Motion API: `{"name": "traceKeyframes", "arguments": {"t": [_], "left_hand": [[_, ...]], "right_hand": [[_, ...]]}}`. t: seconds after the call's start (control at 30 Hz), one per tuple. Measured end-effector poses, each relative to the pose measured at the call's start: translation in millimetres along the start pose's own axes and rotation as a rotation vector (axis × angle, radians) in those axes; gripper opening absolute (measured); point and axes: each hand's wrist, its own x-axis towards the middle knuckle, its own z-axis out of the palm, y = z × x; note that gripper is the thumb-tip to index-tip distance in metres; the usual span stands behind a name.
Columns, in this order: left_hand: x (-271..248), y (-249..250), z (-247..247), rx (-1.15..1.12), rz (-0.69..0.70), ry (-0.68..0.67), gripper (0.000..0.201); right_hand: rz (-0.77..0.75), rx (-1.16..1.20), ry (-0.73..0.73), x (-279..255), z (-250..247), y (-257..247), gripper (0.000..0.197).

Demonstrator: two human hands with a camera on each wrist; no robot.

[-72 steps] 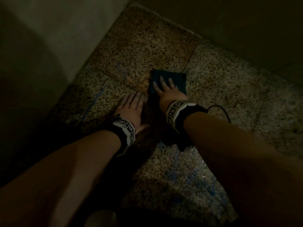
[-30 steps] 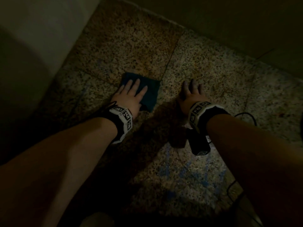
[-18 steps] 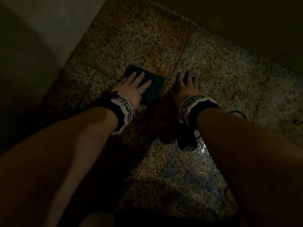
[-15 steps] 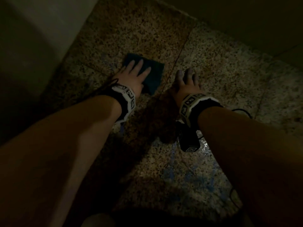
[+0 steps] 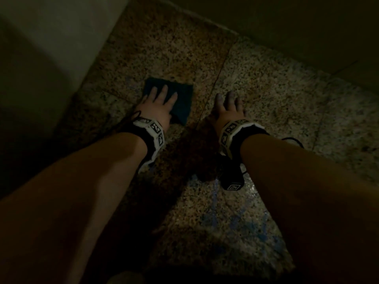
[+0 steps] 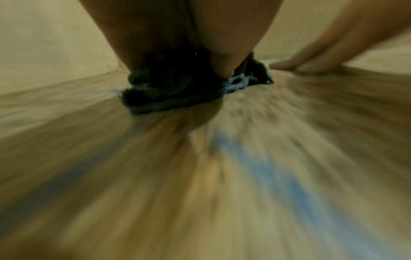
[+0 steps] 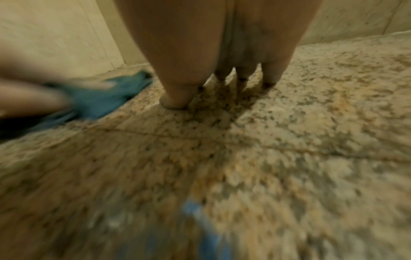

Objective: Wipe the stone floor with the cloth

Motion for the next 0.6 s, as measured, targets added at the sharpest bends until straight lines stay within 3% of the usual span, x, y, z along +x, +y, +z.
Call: {"name": "traceKeyframes", "arguments": {"t": [0.17, 0.37, 0.47, 0.6], "left_hand": [[-24, -15, 20, -0.006, -0.011, -0.045, 0.060], [-19, -23, 17, -0.032, 0.013, -0.046, 0.076], [-13, -30, 10, -0.017, 0.065, -0.020, 0.067], [9, -35, -13, -0.026, 0.035, -0.013, 0.061]], "right_hand": [[0.012, -0.037, 0.095, -3, -16, -24, 0.076], [-0.060, -0.098, 0.043, 4, -24, -64, 0.080], [-0.073, -0.083, 0.020, 13, -14, -65, 0.079], [-0.053, -0.053, 0.010, 23, -9, -62, 0.079]]}}
